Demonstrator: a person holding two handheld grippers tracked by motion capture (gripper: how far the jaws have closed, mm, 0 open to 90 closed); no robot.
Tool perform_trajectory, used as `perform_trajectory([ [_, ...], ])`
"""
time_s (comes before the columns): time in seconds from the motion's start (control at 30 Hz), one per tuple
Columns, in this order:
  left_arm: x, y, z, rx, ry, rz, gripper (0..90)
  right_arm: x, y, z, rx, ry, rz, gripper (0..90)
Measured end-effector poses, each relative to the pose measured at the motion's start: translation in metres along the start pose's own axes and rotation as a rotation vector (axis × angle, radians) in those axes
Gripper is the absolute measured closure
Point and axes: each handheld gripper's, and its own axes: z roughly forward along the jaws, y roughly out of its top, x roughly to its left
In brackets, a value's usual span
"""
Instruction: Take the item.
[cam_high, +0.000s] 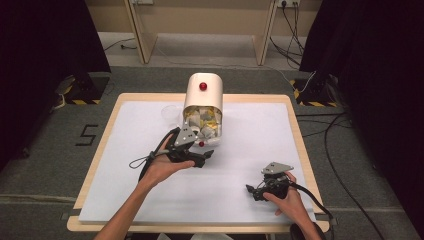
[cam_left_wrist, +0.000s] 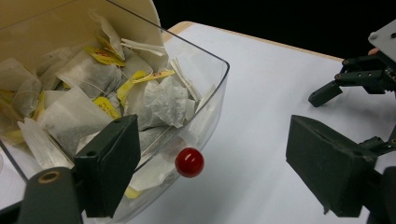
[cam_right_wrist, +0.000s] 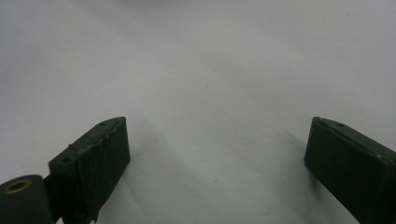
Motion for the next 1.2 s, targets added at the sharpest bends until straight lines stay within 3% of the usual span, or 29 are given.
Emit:
perform_trajectory([
  [1.2,-0.0093,-0.0096,-0.0075,0.01,-0.033,-0.008,17.9,0.0002,0.0,0.0001,0.0,0.0,0.0,7.4],
])
